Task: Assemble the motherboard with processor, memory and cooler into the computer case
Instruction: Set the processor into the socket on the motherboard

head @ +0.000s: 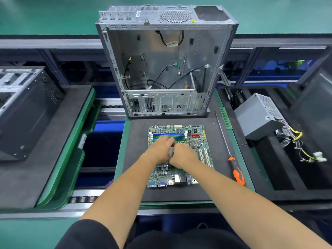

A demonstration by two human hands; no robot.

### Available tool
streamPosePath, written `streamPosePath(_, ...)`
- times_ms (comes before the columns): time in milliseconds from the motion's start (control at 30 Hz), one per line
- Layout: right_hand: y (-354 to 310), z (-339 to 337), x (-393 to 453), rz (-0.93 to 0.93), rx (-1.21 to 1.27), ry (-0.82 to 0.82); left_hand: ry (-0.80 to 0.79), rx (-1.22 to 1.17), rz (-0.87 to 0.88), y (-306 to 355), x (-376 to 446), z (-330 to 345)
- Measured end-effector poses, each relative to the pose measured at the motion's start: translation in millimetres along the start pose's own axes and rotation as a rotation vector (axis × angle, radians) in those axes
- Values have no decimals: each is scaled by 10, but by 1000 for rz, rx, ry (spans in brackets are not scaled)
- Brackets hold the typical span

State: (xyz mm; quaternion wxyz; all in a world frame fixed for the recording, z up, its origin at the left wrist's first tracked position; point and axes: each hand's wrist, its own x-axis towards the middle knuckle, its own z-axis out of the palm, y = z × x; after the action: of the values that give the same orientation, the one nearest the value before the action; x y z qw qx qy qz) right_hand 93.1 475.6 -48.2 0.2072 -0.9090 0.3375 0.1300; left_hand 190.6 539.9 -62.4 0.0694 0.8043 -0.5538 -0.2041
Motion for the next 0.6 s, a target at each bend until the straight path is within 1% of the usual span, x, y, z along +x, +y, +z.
streamPosePath(200, -83, 24, -41, 2, -89, 57, 28, -20, 5, -32, 9, 42)
streamPosePath(400, -73, -43, -60, -175, -250, 148, 55, -87, 18, -90, 17, 90)
streamPosePath(500, -7, -153, -38, -215, -279, 189, 57, -154, 3, -114, -1, 110)
streamPosePath(600, 72, -266, 14, -245, -292, 188, 59, -215, -33, -121, -6, 110)
